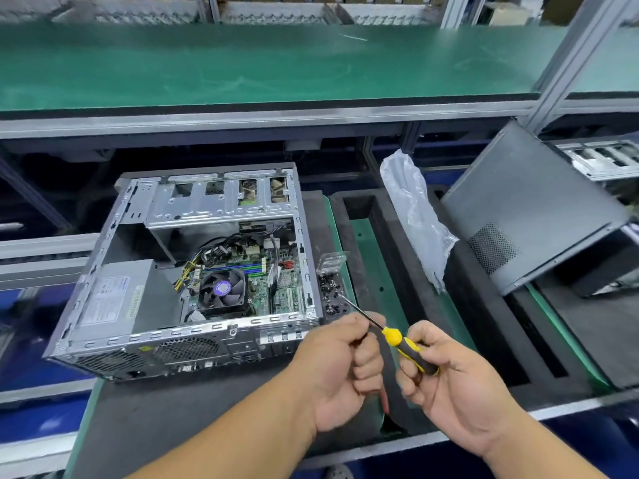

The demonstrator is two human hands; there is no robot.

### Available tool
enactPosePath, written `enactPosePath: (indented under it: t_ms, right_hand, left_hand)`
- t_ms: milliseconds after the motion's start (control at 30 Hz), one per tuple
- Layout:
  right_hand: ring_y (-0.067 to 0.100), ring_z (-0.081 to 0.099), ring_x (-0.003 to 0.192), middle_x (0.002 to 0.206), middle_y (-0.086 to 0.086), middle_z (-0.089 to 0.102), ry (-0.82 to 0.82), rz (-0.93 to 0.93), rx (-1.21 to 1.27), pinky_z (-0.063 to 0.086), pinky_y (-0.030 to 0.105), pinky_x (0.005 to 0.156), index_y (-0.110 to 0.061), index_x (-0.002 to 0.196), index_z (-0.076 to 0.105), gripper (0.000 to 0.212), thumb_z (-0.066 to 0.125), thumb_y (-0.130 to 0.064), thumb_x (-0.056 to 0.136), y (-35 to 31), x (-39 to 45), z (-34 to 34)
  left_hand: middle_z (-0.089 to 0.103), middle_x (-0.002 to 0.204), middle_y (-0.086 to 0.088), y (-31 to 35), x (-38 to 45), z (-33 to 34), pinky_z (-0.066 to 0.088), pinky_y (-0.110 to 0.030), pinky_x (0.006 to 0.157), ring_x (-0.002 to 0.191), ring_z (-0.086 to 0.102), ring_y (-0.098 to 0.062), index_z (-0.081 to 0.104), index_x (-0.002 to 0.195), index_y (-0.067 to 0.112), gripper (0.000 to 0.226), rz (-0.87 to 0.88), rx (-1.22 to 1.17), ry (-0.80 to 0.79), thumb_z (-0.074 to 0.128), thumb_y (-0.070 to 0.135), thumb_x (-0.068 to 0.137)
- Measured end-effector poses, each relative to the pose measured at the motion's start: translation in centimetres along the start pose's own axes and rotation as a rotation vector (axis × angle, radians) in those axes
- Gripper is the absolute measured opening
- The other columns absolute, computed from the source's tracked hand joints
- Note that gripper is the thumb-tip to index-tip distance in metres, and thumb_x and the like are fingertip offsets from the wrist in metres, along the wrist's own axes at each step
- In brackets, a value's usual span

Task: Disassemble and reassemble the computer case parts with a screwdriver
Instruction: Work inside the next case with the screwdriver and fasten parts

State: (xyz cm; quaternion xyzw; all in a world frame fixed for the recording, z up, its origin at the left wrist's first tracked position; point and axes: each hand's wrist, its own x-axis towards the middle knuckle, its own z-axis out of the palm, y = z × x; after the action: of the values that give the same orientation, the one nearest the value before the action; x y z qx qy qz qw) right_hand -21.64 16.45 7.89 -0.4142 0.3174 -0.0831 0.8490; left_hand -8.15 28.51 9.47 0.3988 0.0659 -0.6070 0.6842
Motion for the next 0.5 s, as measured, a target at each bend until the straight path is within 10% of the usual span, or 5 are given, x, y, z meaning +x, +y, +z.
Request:
enactPosePath:
  t_ms: [500]
  right_hand:
    - [0.022,0.040,0.052,0.068,0.013,0.048,0.076,-0.097,-0.022,0.025,0.030,0.049,-0.013,0.094,0.053,0.017,0.044,-0.003,0.083,6.7,-3.5,13.3]
  left_hand:
    - [0.067,0.072,-0.001,6.1,-9.3,-9.3,0.033,-0.016,0.040,0.054,0.049,-0.007,0.058,0.090,0.015,0.018,0.325,-0.135,0.178,0.057,0.028,0.102]
